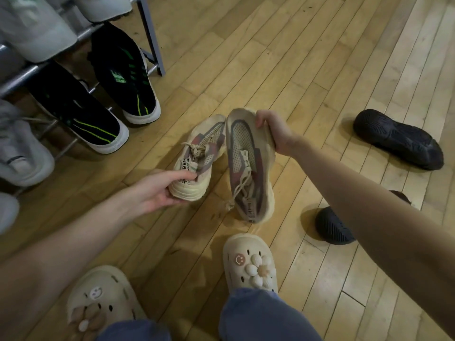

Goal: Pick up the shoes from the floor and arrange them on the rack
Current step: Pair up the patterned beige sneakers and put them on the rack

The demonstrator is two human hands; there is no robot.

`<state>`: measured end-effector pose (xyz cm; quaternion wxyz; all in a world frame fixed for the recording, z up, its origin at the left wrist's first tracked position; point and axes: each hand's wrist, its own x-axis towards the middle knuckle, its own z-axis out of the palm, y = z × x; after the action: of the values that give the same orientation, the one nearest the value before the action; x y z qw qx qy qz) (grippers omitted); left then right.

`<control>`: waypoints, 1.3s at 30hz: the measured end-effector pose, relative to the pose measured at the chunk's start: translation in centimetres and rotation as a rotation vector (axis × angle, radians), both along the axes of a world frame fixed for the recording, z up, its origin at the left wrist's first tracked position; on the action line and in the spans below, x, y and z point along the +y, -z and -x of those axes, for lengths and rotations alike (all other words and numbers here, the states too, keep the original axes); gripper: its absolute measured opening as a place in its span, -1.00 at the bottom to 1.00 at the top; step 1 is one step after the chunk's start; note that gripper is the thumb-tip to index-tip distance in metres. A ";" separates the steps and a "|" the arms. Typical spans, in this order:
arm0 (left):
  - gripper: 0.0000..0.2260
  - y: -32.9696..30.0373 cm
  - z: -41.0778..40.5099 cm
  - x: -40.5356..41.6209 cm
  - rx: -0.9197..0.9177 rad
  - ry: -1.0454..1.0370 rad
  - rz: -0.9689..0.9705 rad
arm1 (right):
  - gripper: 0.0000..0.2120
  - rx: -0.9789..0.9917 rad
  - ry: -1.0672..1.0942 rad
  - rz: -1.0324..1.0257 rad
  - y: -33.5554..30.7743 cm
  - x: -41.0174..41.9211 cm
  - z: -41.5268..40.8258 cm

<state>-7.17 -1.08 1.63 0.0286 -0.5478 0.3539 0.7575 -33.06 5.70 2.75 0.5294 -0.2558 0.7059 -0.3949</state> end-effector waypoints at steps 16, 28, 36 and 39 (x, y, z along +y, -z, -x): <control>-0.58 -1.0 -1.4 -0.3 0.111 -0.045 -0.044 | 0.06 0.860 -0.081 -0.431 6.2 9.7 -11.2; -0.76 -9.8 -8.0 1.3 0.177 0.006 0.298 | -0.36 0.686 0.061 0.066 -1.8 7.3 -10.9; -0.73 -22.0 -15.3 4.0 0.245 -0.138 0.522 | -0.51 0.601 0.254 0.350 -14.6 4.2 -16.4; -0.65 -26.1 -17.5 5.6 0.312 -0.204 0.585 | -0.49 0.559 0.319 0.430 -19.3 3.6 -18.2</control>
<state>10.33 4.52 27.72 -0.2599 -0.4427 0.4997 0.6977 -14.91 9.29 22.01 0.1830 -0.3456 0.7550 -0.5264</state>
